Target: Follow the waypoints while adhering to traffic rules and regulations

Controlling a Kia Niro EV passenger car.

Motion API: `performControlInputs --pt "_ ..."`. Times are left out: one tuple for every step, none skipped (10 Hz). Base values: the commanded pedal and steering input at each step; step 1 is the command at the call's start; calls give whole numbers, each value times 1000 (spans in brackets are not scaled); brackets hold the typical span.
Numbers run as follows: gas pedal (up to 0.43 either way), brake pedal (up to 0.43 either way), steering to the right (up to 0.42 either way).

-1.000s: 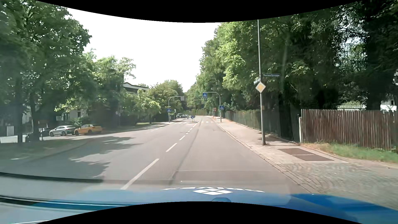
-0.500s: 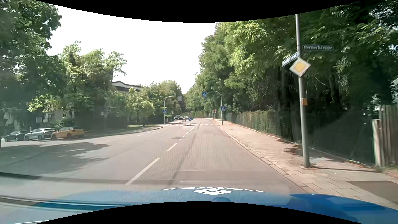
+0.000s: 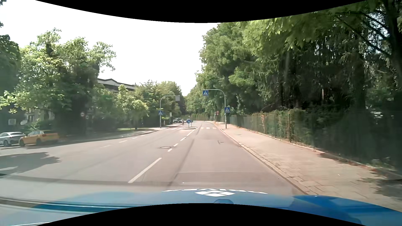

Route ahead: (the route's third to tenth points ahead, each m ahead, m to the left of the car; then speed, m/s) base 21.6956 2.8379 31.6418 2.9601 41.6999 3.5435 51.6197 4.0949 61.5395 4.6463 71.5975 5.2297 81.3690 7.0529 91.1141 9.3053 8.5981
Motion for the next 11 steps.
performControlInputs --pt "130 0 2" --pt "118 0 2" --pt "118 0 1" --pt "118 0 -2" --pt "118 0 -6" --pt "118 0 -9" --pt "118 0 -9" --pt "118 0 -8" --pt "118 0 -6" --pt "118 0 -5" --pt "118 0 -5"
